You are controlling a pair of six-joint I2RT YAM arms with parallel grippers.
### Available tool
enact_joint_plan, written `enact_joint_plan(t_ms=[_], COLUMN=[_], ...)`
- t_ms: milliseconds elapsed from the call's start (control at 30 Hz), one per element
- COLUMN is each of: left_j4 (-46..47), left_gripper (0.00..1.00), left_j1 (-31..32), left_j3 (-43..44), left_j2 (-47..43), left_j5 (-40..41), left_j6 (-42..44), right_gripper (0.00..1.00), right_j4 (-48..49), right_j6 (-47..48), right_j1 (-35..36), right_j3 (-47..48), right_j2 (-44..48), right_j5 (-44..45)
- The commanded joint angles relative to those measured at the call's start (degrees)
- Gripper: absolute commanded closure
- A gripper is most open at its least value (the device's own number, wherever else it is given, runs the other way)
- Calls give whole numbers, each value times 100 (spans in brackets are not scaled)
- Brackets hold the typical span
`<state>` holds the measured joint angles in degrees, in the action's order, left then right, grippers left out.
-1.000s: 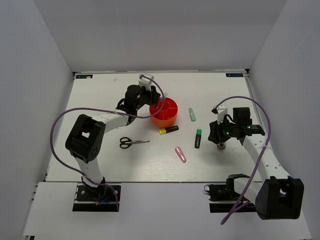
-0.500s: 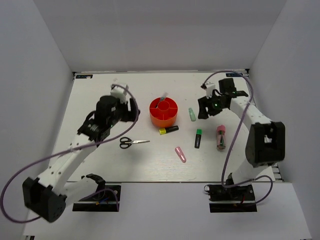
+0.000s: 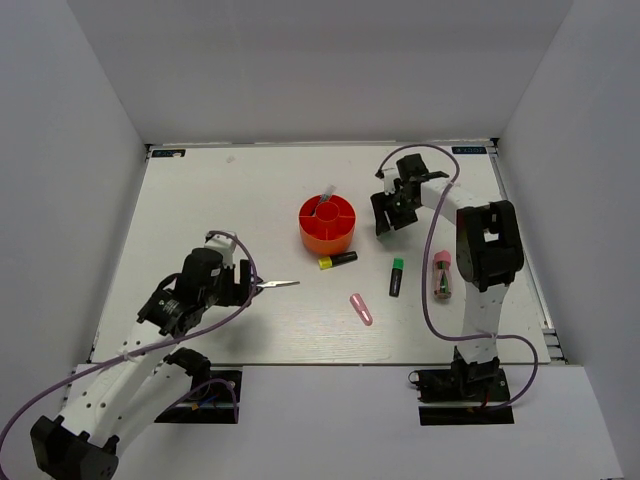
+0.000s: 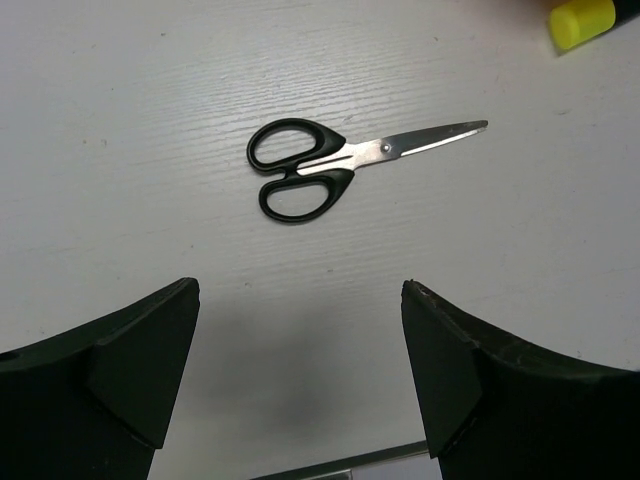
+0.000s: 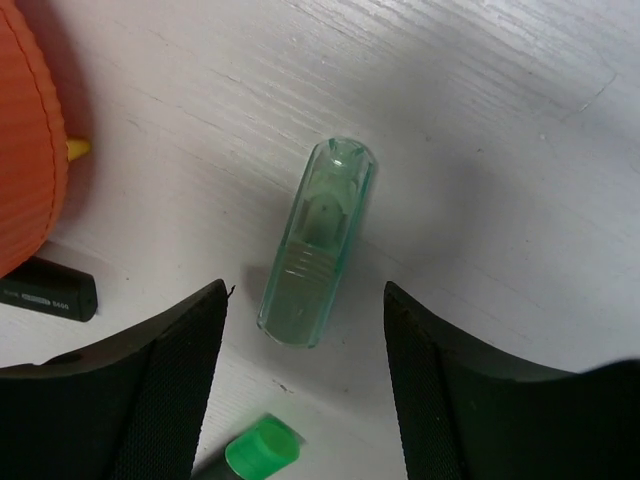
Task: Sort the stationery into containers
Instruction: Pick up the stationery from the center of the board.
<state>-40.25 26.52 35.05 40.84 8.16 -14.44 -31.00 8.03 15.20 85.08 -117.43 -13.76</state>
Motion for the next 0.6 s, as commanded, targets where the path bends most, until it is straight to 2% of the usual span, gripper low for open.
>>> enact_joint_plan(t_ms=[0,300,400,433,500,533,567], left_j4=[-168,-185,-185,-185,-176,-176,-168], left_gripper=[8,8,8,8,8,8,8], left_j1=[-25,-42,-33,-42,-33,-51,-42], left_j3=[-103,-103,-121,-104,-130,-121,-138], left_j2=[-207,-340,-392,-410,-410,-410,-401], left_j5=[71,107,106,80,45,-7,-16], left_j6=[-6,20,11,11,11,2,-15], right_gripper=[34,47,56,63,71,81,86], right_j4=[174,297,210,183,52,-19,-142], right_j6=[-83,242,182,181,129,85,67], right_j1=[184,747,809,800,774,756,730], right_j3=[132,-518,-607,-633,-607,-589,-580], right_j2=[-35,-43,-61,26,-61,-52,-44], right_j5=[400,1980,2079,2105,2053,2009,2087])
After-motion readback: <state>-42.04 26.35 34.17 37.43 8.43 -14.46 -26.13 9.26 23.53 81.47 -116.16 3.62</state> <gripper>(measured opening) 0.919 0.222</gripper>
